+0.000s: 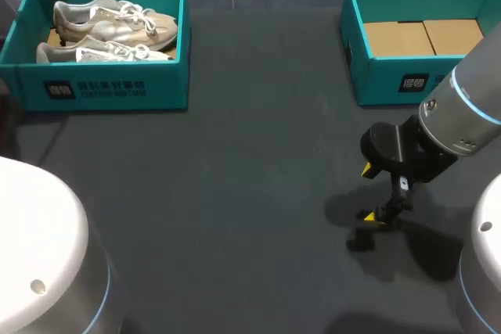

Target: Take the shoe out of the shoebox, open the shoe tongue, remove and reinsert the insole, then place the shoe into the shoebox

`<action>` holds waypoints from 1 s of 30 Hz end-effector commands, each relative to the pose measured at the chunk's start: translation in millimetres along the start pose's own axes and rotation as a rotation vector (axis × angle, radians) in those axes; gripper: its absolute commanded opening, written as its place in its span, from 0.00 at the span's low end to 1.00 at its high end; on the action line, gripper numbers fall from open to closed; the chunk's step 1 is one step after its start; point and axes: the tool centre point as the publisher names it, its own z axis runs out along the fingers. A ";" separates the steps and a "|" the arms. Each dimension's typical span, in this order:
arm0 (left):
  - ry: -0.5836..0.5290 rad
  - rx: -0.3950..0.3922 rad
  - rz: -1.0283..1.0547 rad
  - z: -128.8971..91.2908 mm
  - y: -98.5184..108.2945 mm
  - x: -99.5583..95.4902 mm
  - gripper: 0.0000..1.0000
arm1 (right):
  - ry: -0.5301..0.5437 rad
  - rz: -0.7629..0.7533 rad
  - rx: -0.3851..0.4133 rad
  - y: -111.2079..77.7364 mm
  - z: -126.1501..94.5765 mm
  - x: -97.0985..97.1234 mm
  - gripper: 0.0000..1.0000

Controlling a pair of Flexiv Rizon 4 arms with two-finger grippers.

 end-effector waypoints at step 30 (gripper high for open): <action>-0.019 -0.022 -0.010 7.0 -94.0 -0.5 1.00 | -0.004 0.000 0.001 -0.5 0.1 1.9 1.00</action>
